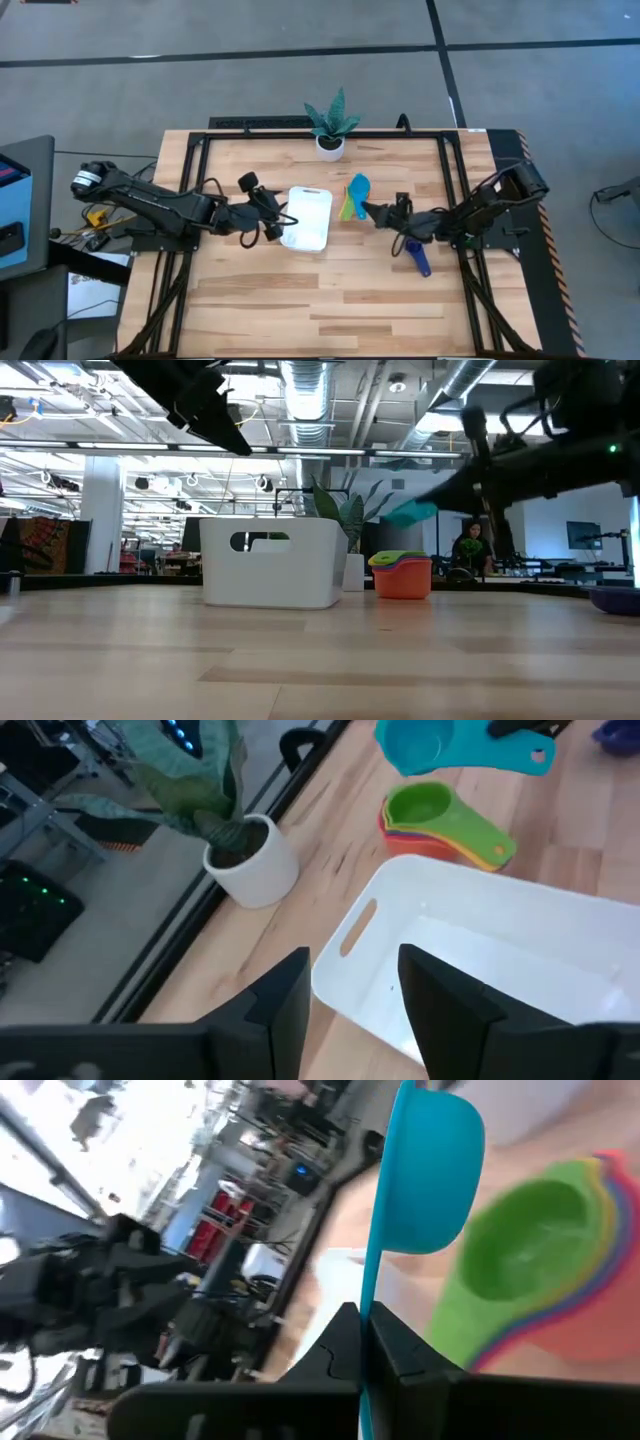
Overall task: Nest measuring cups in basket
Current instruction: Stack the light blue measuring cup on top of the light green measuring cup
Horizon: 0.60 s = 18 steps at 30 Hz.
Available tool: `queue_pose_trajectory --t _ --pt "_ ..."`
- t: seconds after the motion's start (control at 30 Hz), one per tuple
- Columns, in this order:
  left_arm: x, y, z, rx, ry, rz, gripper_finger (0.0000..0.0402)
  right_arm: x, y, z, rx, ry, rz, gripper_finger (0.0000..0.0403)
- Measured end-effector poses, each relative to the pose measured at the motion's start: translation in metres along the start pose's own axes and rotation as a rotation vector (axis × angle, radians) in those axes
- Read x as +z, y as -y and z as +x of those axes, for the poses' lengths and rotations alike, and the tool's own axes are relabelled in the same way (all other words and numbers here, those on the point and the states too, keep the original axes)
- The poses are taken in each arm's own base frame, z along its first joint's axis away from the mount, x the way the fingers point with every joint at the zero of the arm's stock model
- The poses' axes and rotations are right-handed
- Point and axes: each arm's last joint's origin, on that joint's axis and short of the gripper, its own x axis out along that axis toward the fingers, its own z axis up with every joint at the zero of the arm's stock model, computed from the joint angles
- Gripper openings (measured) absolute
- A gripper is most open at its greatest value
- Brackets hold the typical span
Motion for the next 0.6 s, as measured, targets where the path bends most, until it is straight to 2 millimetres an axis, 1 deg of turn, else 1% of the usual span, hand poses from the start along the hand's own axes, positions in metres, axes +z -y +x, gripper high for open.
queue_pose_trajectory --t 0.13,0.3,0.43,0.6 --pt "-0.002 0.001 0.001 0.001 -0.008 0.005 0.0142 0.003 0.011 0.004 -0.057 -0.031 0.049 0.0012" --pt "-0.002 0.001 0.001 0.000 -0.009 0.008 0.0142 0.006 0.013 0.007 -0.064 -0.027 0.077 0.0016" --pt "-0.002 0.001 0.001 0.001 -0.010 0.011 0.0142 0.006 0.015 0.008 -0.066 -0.065 0.118 0.0023" --pt "-0.002 0.000 0.003 0.006 -0.012 0.020 0.0142 0.005 0.022 0.009 -0.122 -0.098 0.182 0.0040"
